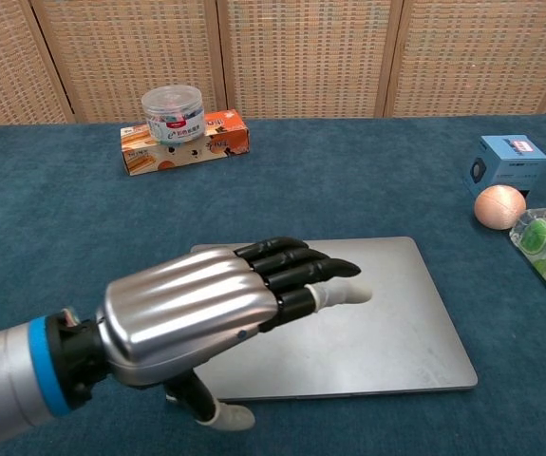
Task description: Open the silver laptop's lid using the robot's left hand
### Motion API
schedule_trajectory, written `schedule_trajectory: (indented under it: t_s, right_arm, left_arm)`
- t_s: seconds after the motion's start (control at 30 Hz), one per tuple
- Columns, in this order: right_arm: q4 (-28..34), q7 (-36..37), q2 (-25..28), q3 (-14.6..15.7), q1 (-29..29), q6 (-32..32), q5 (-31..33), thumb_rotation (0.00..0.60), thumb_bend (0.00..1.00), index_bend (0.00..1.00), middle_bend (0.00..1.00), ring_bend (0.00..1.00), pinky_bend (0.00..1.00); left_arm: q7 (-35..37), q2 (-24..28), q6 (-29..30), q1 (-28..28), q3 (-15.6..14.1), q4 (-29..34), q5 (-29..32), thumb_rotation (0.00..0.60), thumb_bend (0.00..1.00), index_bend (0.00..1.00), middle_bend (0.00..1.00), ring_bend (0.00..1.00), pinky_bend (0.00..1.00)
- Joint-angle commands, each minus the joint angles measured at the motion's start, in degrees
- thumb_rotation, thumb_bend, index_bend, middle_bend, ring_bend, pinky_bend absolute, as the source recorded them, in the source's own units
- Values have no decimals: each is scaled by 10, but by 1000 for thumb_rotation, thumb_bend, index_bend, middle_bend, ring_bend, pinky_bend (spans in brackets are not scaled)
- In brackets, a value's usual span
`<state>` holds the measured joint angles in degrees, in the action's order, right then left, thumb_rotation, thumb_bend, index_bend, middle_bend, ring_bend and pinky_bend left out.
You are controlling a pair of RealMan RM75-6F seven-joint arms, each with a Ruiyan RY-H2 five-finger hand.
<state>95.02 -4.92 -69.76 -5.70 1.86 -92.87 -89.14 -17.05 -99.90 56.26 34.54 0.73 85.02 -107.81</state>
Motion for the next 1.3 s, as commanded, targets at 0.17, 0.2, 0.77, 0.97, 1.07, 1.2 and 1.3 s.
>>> schedule_trajectory:
  t_s: [0.17,0.2,0.77,0.97,1.07,1.2,1.3]
  right_arm:
    - [2,8,4,-1,1,5,4,600,0,79,0,0,0]
    - [3,9,4,-2,1,5,5,600,0,79,0,0,0]
    - [4,30,13,-4,1,8,9,600,0,79,0,0,0]
    - [4,37,16,-4,1,10,11,600,0,79,0,0,0]
    - [4,39,16,-4,2,11,11,600,0,79,0,0,0]
    - [3,42,17,-4,2,12,12,600,0,79,0,0,0]
    - [3,44,18,-5,2,13,13,600,0,79,0,0,0]
  left_arm:
    - [-50,-62,-41,44,28,-59,29,600,39,0,0,0,0]
    - [-50,-68,-38,47,28,-66,29,600,40,0,0,0,0]
    - [-78,-121,-50,82,40,-108,75,600,50,0,0,0,0]
    - [-102,-143,-62,94,48,-123,103,600,52,0,0,0,0]
    - [-109,-152,-64,99,51,-129,113,600,53,0,0,0,0]
    - [-119,-161,-64,105,55,-136,123,600,59,0,0,0,0]
    - [-123,-165,-64,108,56,-139,129,600,64,0,0,0,0]
